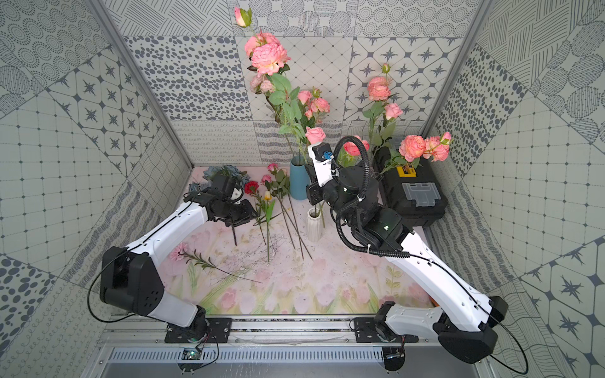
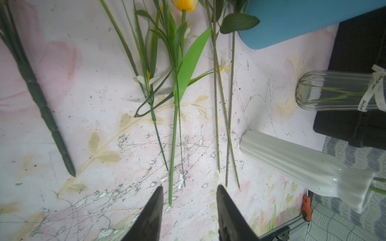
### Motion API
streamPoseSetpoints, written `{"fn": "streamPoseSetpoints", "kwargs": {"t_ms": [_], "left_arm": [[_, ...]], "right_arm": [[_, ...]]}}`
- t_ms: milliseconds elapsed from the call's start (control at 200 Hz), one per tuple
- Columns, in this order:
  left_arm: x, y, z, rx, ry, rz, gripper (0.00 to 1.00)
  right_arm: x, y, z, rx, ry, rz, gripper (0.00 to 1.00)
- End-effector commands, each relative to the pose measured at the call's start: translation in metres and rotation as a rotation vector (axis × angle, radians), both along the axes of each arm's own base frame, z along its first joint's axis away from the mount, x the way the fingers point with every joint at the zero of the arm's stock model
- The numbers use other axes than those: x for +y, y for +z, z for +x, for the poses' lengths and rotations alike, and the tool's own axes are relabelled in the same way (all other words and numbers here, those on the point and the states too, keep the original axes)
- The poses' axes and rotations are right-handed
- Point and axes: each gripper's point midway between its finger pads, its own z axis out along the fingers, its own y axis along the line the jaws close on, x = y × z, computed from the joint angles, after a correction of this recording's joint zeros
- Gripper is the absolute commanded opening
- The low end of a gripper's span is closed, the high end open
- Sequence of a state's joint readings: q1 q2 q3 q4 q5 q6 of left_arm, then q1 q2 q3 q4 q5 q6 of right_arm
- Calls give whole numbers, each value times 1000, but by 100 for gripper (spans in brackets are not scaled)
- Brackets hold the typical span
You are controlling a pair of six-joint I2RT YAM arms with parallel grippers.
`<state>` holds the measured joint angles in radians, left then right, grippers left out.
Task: Place the pink flowers into the vase
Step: Place the flower in the vase.
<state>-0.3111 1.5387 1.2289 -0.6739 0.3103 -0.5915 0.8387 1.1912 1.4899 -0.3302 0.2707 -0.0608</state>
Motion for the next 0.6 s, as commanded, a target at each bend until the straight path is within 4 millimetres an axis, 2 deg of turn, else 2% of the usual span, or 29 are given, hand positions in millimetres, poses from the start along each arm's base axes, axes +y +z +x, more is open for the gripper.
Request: {"fn": "streamPoseSetpoints", "kwargs": {"t_ms": [0,290,595], "left_arm": [[-25,2,3,-18,-41,-52,42],[-31,4,3,-30,-57,-53,42],[-33,5,6,-37,-64,-61,41]], "right_arm": [[-2,34,-7,-108,11,100,0],[18,29,-1,-148,62,118,0],[40,4,24,-172,35,8,0]]}}
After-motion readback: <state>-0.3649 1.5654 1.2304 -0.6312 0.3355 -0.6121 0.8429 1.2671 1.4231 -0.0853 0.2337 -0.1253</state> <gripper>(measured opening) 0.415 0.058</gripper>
